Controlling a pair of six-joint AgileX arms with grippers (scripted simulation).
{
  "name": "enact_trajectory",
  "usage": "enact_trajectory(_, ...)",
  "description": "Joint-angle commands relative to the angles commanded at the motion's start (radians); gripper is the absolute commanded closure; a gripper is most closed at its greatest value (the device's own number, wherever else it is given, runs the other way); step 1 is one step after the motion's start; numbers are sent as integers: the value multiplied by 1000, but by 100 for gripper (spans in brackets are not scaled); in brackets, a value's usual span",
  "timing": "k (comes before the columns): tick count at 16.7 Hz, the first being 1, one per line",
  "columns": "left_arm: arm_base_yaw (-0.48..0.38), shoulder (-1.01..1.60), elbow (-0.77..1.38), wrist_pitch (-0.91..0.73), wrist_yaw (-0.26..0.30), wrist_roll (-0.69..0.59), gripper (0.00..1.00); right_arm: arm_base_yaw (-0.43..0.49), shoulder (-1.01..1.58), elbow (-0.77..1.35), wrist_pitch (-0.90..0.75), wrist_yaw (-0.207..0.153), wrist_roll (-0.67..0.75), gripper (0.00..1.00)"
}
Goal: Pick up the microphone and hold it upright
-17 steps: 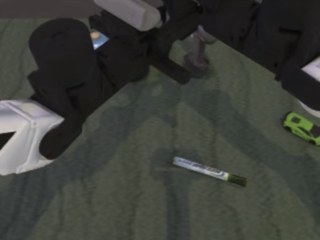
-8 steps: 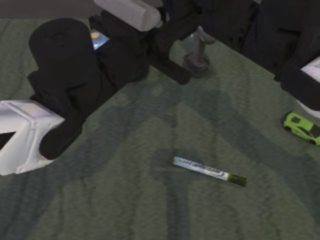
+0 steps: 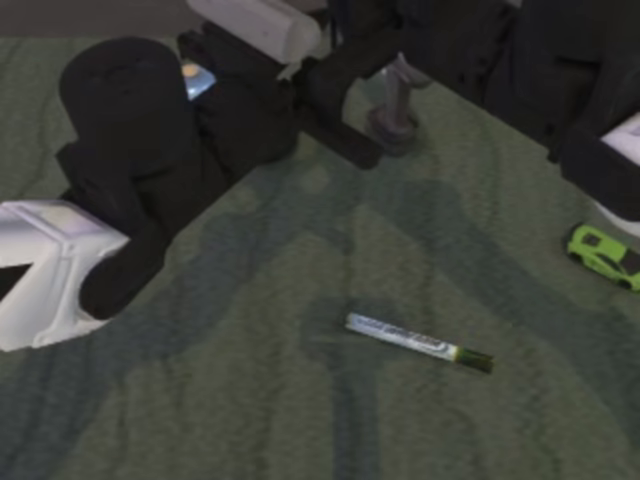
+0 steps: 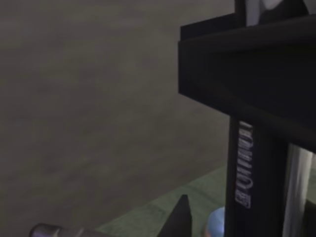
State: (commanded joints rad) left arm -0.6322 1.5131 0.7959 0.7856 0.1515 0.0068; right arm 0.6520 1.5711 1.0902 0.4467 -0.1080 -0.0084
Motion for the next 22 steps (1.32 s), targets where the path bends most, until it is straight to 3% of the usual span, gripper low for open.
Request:
enact_trajectory(2,0,0,0,0,0,0,2,0,0,0,0,0,0,100)
enact_trajectory(3,0,0,0,0,0,0,0,0,0,0,0,0,0,100)
enact_trajectory(12,14,8,-15,0,-17,13,0,-5,-11,10,1,13,-10,100)
enact_trajectory(20,68,-258,-232,-46,13,10,0,-110,-109,-82,-4,-101,-11,100)
enact_trajectory(22,73,-279,-253,-50,17,10,0,-120,-119,-91,-5,-113,-12,100)
